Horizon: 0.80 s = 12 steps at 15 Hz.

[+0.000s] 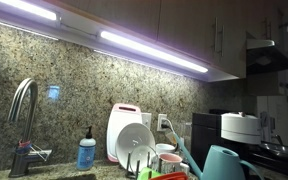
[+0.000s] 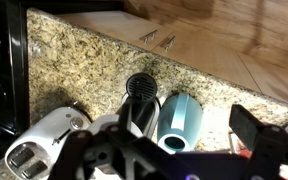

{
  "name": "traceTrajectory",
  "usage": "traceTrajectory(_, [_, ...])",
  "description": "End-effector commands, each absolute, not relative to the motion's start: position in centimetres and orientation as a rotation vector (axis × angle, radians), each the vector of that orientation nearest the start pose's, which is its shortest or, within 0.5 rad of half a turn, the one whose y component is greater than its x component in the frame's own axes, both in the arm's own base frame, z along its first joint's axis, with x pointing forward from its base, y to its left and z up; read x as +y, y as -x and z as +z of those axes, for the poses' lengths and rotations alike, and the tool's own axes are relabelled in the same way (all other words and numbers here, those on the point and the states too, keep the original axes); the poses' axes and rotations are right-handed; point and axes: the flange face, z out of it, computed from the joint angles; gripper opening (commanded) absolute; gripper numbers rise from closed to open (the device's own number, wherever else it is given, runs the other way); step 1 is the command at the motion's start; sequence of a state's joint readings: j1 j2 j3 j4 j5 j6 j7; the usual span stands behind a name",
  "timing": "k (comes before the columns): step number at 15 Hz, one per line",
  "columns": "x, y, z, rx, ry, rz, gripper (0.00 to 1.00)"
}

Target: Place the orange lid upright on the rack

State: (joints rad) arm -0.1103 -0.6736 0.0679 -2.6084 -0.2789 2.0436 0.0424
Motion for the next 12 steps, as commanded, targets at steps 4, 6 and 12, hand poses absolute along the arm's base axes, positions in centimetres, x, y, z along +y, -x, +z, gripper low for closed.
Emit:
traceTrajectory(4, [3.9, -40.1, 50.3, -0.447, 3.525, -0.233, 1.00])
traceTrajectory(6, [5.5, -41.0, 50.8, -0.662, 3.472, -0.291, 1.00])
traceTrajectory(12, [8.0, -43.3, 51.9, -1.162, 3.242, -0.571, 1.00])
